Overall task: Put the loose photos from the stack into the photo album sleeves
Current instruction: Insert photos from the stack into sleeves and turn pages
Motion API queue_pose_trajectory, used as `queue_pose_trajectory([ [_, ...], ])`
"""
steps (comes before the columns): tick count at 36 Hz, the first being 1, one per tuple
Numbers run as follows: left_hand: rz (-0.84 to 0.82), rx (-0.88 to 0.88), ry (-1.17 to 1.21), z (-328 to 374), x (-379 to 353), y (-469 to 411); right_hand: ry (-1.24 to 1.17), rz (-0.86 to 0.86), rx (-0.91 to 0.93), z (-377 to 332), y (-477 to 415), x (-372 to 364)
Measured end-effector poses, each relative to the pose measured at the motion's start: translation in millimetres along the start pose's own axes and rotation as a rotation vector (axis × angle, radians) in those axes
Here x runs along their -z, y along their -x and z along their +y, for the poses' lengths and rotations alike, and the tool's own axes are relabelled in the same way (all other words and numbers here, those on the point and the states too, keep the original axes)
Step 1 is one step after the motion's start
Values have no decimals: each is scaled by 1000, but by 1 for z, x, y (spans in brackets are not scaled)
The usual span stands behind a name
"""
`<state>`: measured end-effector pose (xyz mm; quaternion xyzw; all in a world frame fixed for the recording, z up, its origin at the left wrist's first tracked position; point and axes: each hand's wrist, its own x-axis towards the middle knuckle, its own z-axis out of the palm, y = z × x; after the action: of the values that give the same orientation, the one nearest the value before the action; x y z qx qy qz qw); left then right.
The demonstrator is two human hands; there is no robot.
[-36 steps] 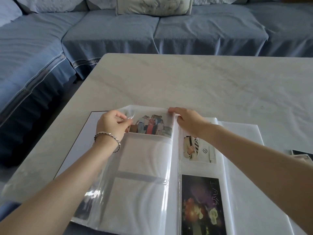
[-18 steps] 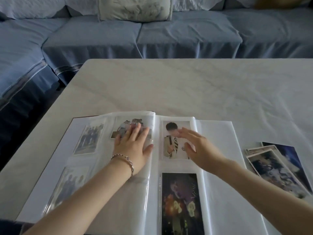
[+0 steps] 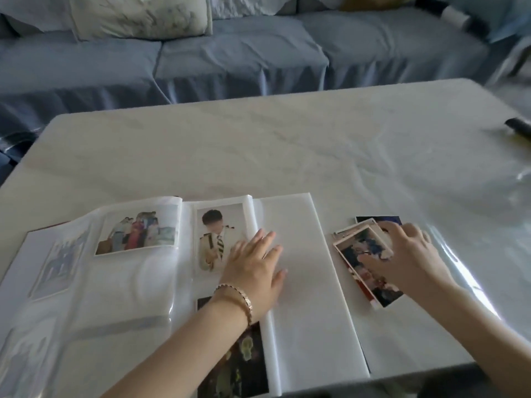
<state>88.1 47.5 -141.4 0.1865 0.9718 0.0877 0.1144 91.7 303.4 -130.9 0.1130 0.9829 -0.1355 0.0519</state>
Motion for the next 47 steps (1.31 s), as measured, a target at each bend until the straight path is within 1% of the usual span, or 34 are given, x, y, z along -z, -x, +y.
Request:
queue_pose_trajectory([
  [4,-115,61,-44,0,-4,-1,206,-160,-59,9,-2,-3],
  [6,-146,84,-64,-4,-7,2,227,-218,-72,9,-1,-8],
  [9,-119,83,-71,-12,-10,8,186,-206,-94,12,-2,-13],
  [13,-84,72,-63,-21,-13,14,155,-95,-99,20,-7,-12],
  [15,-82,67,-61,-23,-14,15,60,0,-56,26,-7,-13],
  [17,-68,64,-49,-23,-14,16,-114,82,-5,30,-7,-13],
  [19,-59,63,-23,-23,-14,17,-297,103,-8,32,-8,-7],
  [21,-61,64,26,-21,-12,16,-489,69,-61,30,-8,7],
  [23,-57,65,114,-18,-11,15,-679,23,-96,22,-6,22],
  [25,-27,60,253,-13,-9,16,-857,0,-115,10,-3,33],
  [26,-10,72,369,-9,-6,17,-939,-4,-121,1,0,36],
  [28,-6,147,676,1,5,23,-1068,-34,-135,-18,6,37],
  [31,-73,255,1102,11,22,33,-1287,-172,-181,-56,15,26],
  [33,-126,272,1292,8,27,40,-1408,-249,-220,-81,20,13],
  [35,-119,268,1366,2,30,49,-1395,-275,-220,-103,25,0],
  [38,-8,302,1491,-13,33,65,-1383,-263,-205,-131,34,-15],
  [40,64,353,1555,-25,35,75,-1428,-295,-244,-148,39,-21],
  [43,155,408,1477,-41,36,87,-1497,-396,-299,-175,48,-27],
  [45,224,467,1432,-51,35,94,-1460,-447,-283,-191,55,-34],
  [47,303,530,1445,-62,32,100,-1372,-456,-236,-203,62,-41],
])
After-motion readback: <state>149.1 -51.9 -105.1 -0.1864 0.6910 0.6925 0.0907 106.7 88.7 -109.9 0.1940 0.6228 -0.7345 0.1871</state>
